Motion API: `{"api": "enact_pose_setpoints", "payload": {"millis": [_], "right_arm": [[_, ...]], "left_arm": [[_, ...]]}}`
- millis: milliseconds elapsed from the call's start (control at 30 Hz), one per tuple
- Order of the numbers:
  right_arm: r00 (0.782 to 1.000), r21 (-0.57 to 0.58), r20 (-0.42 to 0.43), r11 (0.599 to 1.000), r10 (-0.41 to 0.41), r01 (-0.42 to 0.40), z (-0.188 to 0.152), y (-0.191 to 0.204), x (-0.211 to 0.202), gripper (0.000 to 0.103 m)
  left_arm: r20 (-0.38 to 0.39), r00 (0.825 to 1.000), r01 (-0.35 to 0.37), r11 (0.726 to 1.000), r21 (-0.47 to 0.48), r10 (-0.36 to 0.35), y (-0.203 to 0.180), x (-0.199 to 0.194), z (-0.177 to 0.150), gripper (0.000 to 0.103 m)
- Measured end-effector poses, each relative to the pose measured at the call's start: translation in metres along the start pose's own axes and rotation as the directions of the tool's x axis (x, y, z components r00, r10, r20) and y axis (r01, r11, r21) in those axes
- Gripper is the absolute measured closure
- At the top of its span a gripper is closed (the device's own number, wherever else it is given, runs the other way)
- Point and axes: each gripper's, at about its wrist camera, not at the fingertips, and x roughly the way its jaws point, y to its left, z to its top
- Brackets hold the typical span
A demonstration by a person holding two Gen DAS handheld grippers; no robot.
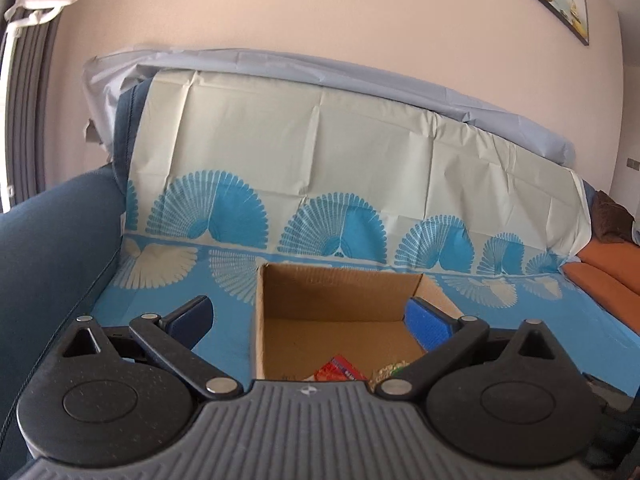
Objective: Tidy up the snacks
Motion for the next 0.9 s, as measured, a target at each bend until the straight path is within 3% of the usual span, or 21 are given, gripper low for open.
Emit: {"api": "enact_pose_setpoints", "payload": {"millis": [133,300,400,900], "right_arm": [[0.999,-0.01,-0.034,0.999,-0.036,0.036,0.001,0.002,-0.008,0.001],[0.983,0.028,-0.142,0.993,-0.114,0.119,0.0,-0.003,-0.023,0.001],[0.981,0.043,-0.152,0.991,-0.116,0.124,-0.005,-0.005,-0.042,0.001],[0.984,-0.067,-0.133,0.992,-0.118,0.11,-0.014,0.012,-0.103,0.001]], "left_arm": [[-0.115,0.993,-0.023,0.998,-0.059,0.017,0.015,-0.011,-0.022,0.001],[-0.236,0.97,-0.067,0.997,-0.03,0.058,0.013,-0.02,-0.045,0.001],[-0.279,0.958,-0.071,0.997,-0.009,0.066,0.011,-0.026,-0.056,0.001],[-0.313,0.949,-0.049,0.998,-0.046,0.033,0.012,-0.057,-0.063,0.001]]}}
